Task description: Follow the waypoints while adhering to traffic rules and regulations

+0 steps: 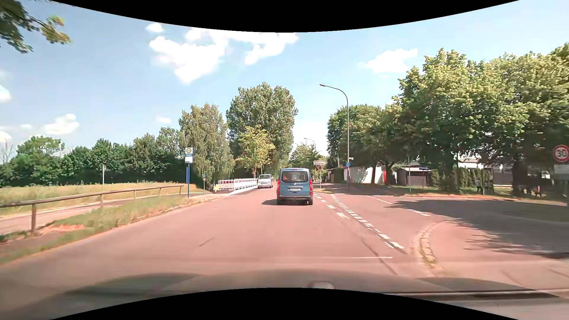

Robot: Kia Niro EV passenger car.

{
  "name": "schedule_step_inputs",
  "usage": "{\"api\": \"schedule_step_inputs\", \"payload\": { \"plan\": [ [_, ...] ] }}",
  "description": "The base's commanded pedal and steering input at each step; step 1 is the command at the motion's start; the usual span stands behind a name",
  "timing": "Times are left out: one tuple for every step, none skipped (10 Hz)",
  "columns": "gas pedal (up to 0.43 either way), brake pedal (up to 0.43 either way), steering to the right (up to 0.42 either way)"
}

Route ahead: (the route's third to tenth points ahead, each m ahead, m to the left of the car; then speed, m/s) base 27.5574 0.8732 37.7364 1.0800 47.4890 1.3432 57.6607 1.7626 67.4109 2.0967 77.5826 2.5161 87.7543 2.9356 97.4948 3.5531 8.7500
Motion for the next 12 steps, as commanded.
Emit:
{"api": "schedule_step_inputs", "payload": {
  "plan": [
    [0.11, 0.0, -0.001],
    [0.11, 0.0, -0.002],
    [0.098, 0.0, -0.002],
    [0.098, 0.0, -0.002],
    [0.098, 0.0, -0.001],
    [0.098, 0.0, -0.002],
    [0.098, 0.0, -0.002],
    [0.098, 0.0, -0.002],
    [0.098, 0.0, -0.002],
    [0.087, 0.0, -0.001],
    [0.087, 0.0, -0.002],
    [0.079, 0.0, -0.002]
  ]
}}
